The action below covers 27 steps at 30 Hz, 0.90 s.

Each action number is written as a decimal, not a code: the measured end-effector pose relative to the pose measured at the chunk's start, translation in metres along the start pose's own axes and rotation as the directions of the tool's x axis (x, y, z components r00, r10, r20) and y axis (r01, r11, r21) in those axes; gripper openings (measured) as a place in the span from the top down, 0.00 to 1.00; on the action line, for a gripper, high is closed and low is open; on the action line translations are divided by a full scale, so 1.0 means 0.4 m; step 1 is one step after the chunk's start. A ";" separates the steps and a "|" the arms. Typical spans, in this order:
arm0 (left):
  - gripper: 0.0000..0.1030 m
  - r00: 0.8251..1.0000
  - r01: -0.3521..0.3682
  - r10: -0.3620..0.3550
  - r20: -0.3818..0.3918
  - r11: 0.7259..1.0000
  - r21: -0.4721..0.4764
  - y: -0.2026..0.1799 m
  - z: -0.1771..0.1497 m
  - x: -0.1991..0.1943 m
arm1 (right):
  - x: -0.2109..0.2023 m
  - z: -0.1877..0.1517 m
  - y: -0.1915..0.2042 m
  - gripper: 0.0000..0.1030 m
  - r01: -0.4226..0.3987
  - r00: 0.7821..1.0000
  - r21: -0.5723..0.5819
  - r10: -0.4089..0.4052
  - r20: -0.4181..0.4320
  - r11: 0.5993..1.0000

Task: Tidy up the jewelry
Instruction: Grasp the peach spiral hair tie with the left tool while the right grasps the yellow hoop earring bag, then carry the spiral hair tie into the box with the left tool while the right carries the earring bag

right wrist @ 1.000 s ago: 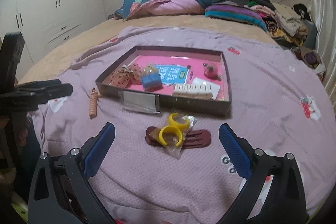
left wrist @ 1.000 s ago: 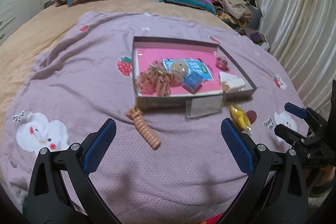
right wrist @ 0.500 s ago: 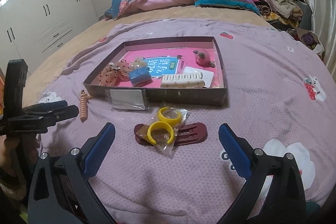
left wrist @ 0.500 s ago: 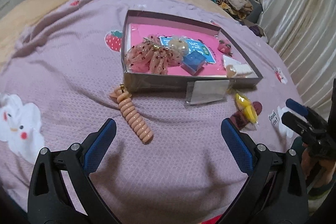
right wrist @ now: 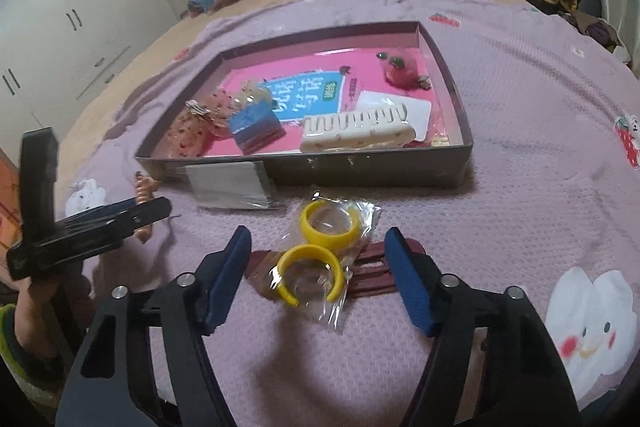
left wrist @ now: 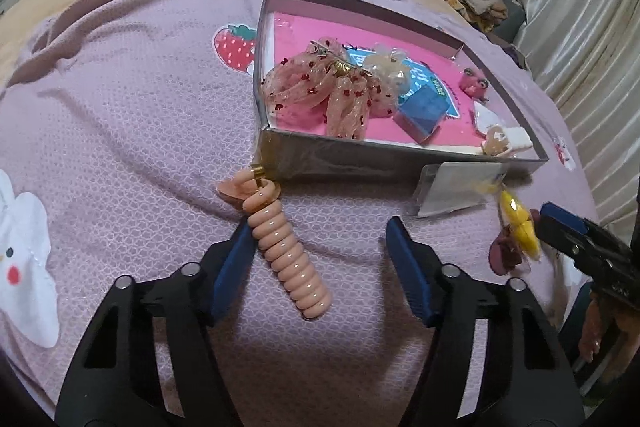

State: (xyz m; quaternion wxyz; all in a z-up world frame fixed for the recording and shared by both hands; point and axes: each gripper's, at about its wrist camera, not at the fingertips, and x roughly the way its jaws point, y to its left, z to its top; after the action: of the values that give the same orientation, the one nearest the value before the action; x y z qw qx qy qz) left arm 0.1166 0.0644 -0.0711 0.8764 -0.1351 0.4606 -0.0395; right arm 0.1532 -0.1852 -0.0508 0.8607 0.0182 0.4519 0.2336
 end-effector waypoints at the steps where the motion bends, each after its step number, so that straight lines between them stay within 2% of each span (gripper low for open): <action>1: 0.54 1.000 -0.002 0.002 0.003 1.000 0.004 0.002 -0.002 0.001 | 0.013 0.004 0.000 0.38 0.010 1.000 0.004 -0.010 -0.014 1.000; 3: 0.65 1.000 0.000 0.000 0.003 1.000 0.000 0.011 -0.006 0.002 | 0.033 0.008 0.003 0.40 0.020 0.999 0.006 -0.020 -0.032 1.000; 4: 0.73 1.000 -0.002 0.002 0.004 1.000 0.000 0.015 -0.008 0.000 | 0.047 0.010 0.006 0.41 0.027 0.999 0.004 -0.027 -0.044 1.000; 5: 0.76 1.000 -0.003 0.003 0.003 1.000 -0.001 0.015 -0.004 0.000 | 0.056 0.010 0.006 0.42 0.030 0.998 0.003 -0.030 -0.052 1.000; 8: 0.77 1.000 0.022 -0.022 0.005 1.000 -0.009 0.022 -0.007 -0.010 | 0.082 0.012 0.008 0.44 0.046 0.997 0.000 -0.046 -0.062 0.999; 12: 0.77 0.999 0.035 -0.035 0.005 0.999 0.009 0.006 -0.012 -0.017 | 0.083 0.004 0.025 0.59 0.038 0.998 -0.048 -0.040 -0.050 0.998; 15: 0.78 0.999 0.045 -0.045 0.006 0.999 0.024 -0.007 -0.019 -0.025 | 0.073 -0.005 0.038 0.61 0.017 0.999 -0.078 -0.021 -0.040 0.997; 17: 0.82 0.999 0.052 -0.052 0.003 0.998 0.034 -0.012 -0.030 -0.033 | 0.059 -0.013 0.052 0.62 -0.008 1.000 -0.102 0.005 -0.029 0.995; 22: 0.82 0.999 0.053 -0.053 0.007 0.998 0.039 -0.017 -0.040 -0.051 | 0.026 -0.036 0.076 0.62 -0.048 0.999 -0.141 0.046 -0.016 0.989; 27: 0.82 0.997 0.063 -0.065 0.040 0.997 0.049 -0.034 -0.043 -0.093 | -0.004 -0.057 0.087 0.62 -0.090 0.996 -0.144 0.089 -0.009 0.985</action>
State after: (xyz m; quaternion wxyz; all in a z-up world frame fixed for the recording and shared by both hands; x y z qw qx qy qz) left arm 0.0819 0.0551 -0.0470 0.8870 -0.1295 0.4368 -0.0759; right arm 0.1209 -0.1591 -0.0546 0.8478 -0.0243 0.4338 0.3042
